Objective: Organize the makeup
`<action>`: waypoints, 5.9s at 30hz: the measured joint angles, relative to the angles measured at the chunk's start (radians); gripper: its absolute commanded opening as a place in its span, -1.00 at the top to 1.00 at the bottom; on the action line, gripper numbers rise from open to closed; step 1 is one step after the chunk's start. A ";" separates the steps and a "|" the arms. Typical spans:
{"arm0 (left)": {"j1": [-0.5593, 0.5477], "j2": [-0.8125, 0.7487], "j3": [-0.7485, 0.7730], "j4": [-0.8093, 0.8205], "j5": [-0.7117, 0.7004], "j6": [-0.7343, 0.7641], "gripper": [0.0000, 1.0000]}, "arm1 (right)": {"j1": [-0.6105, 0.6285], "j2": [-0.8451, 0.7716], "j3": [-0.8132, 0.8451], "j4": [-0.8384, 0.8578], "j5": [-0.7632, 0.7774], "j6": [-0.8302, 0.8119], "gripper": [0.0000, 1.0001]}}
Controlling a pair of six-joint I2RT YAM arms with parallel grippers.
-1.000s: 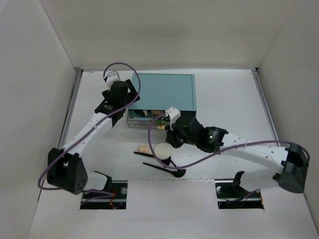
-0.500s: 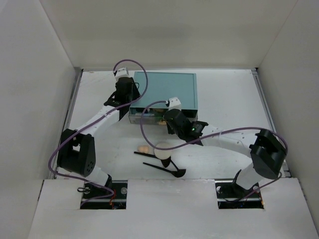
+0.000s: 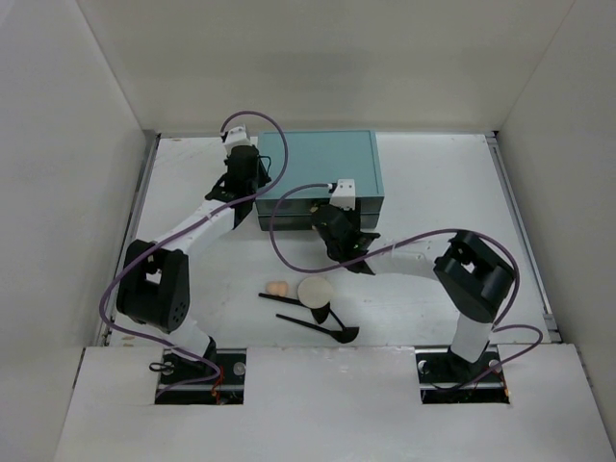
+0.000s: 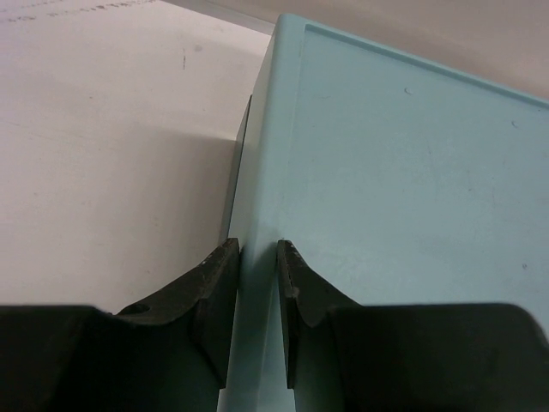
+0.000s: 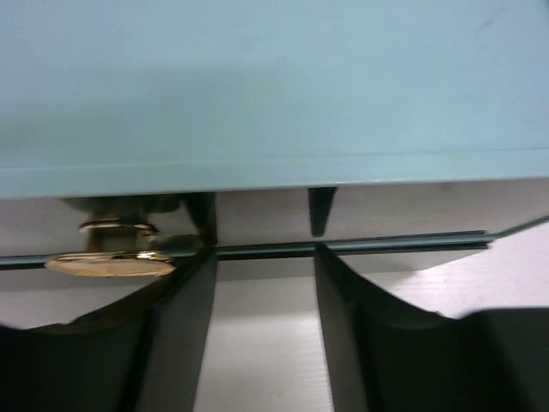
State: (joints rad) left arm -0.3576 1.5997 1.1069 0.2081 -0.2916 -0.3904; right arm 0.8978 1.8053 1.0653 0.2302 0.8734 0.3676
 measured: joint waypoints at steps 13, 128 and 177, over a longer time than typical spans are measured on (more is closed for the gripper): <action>0.000 0.002 0.010 -0.019 -0.004 -0.001 0.79 | 0.059 -0.017 -0.056 0.026 -0.256 0.136 -0.68; -0.126 -0.921 -0.394 -0.739 -0.154 -0.222 -0.30 | -0.038 -0.140 0.048 -0.301 -0.797 -0.460 -0.46; -0.729 -0.236 -0.448 -0.526 -0.326 -0.341 0.89 | 0.003 -0.868 -0.347 -0.408 -0.618 -0.002 -0.93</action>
State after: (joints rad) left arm -1.0866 1.3636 0.6590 -0.3183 -0.6174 -0.7315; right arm 0.9012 0.9371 0.7181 -0.1780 0.2558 0.3653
